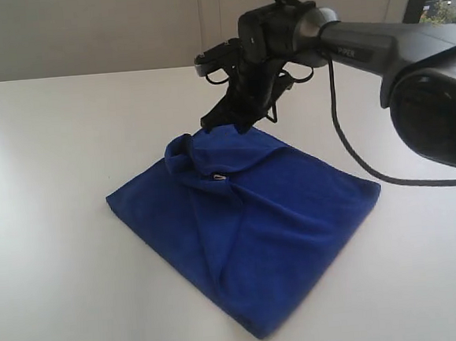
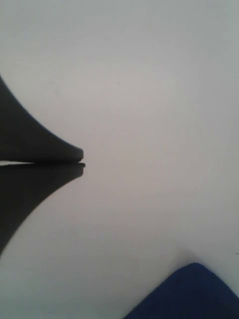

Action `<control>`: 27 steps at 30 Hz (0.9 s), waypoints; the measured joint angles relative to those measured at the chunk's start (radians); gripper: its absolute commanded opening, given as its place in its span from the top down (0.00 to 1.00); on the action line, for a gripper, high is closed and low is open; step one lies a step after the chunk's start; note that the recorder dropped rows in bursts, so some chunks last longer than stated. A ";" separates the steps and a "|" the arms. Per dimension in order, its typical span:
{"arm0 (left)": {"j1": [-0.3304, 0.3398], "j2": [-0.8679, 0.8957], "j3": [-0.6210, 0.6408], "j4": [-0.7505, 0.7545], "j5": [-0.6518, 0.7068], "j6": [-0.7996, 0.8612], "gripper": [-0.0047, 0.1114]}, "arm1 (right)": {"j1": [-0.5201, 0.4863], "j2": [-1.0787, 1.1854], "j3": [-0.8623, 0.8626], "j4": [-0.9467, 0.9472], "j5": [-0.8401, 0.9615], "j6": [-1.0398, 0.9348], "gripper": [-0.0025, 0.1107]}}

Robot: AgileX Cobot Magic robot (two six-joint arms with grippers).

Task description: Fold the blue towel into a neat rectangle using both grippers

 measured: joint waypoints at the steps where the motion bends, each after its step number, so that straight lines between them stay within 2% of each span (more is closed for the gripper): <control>1: 0.000 0.000 0.000 0.000 0.000 0.000 0.96 | -0.004 0.017 -0.008 0.000 0.000 -0.007 0.98; 6: 0.000 0.000 0.000 0.000 0.000 0.000 0.96 | -0.015 0.079 -0.058 0.005 -0.025 -0.014 0.98; 16: 0.000 0.000 0.000 0.000 0.000 0.000 0.96 | -0.184 0.099 -0.079 0.011 0.003 0.079 0.98; 27: 0.000 0.000 0.000 0.000 0.000 0.000 0.96 | -0.282 0.094 -0.087 -0.137 0.121 0.227 0.98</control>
